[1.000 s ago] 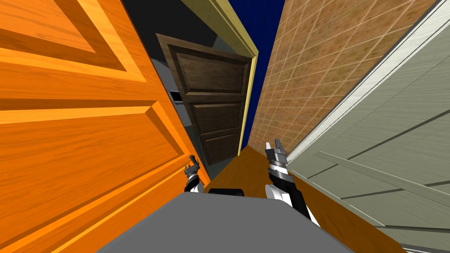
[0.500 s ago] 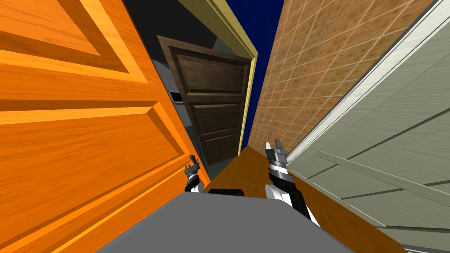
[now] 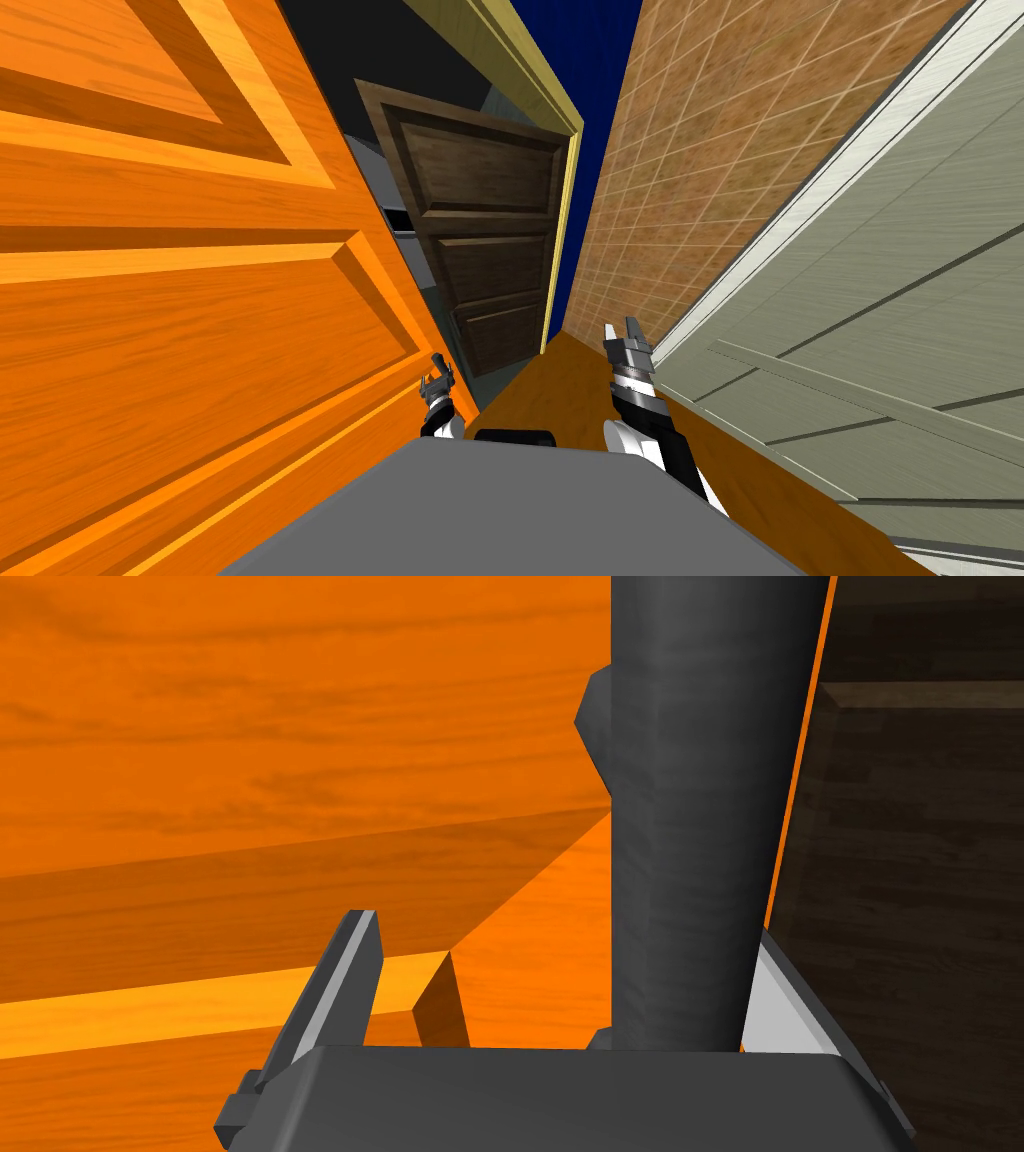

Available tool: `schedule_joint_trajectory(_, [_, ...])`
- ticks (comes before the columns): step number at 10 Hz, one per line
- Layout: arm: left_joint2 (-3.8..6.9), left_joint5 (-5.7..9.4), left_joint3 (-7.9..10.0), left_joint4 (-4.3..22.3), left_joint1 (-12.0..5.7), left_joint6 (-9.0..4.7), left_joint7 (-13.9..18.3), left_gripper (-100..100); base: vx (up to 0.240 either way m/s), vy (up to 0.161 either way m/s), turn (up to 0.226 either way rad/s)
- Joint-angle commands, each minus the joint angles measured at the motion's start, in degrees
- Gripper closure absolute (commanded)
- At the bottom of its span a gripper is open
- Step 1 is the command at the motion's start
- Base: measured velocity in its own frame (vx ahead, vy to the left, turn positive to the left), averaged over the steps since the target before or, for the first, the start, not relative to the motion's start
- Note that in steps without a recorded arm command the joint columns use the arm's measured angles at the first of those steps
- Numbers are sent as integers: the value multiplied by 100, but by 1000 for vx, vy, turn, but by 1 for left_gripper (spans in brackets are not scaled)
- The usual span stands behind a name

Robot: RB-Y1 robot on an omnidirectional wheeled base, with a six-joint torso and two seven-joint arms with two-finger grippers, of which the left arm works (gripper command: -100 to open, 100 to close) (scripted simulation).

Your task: Push the door open

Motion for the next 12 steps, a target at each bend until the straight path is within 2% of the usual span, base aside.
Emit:
schedule_joint_trajectory(1, [127, 29, 121, 241, 29, -171, 98, 100, 3, 23, -3])
schedule_joint_trajectory(12, [140, 51, 149, 252, 42, -182, 90, 100, 1, 5, -2])
